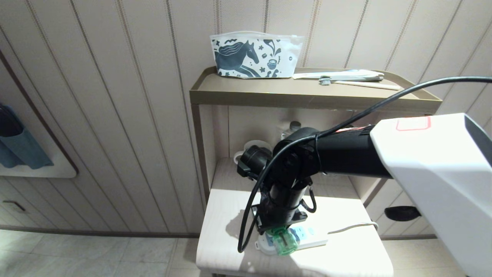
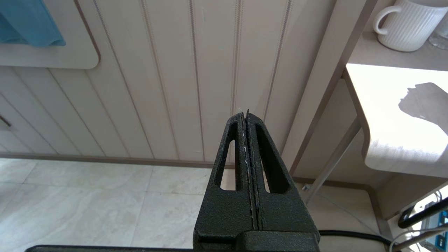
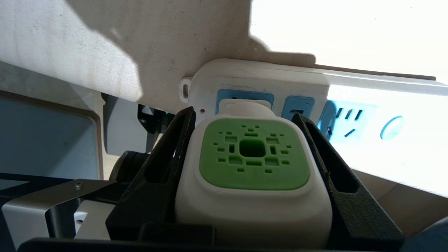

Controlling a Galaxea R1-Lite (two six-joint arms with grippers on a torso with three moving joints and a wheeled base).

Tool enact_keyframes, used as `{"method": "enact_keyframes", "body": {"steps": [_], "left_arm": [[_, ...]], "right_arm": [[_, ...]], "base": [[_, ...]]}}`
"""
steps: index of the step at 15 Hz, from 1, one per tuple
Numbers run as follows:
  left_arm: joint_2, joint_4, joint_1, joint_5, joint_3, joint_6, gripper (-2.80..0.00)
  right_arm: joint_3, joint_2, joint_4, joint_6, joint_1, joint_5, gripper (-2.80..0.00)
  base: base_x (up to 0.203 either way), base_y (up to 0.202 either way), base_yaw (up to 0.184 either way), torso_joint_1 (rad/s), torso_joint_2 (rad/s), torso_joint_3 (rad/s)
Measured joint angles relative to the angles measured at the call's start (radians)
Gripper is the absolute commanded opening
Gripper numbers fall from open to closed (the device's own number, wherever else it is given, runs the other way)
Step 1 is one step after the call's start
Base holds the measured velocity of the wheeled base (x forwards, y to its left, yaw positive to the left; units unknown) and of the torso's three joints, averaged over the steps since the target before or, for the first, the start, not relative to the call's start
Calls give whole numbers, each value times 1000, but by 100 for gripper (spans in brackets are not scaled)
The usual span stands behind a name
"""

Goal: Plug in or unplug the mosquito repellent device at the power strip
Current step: Insert the plug into the socket

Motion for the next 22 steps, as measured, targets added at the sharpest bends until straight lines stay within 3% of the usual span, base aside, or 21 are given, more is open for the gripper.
{"method": "enact_keyframes", "body": {"steps": [22], "left_arm": [[0, 0, 0, 0, 0, 0, -280]], "right_arm": [[83, -37, -12, 29, 10, -21, -280]], "base": [[0, 0, 0, 0, 0, 0]]}}
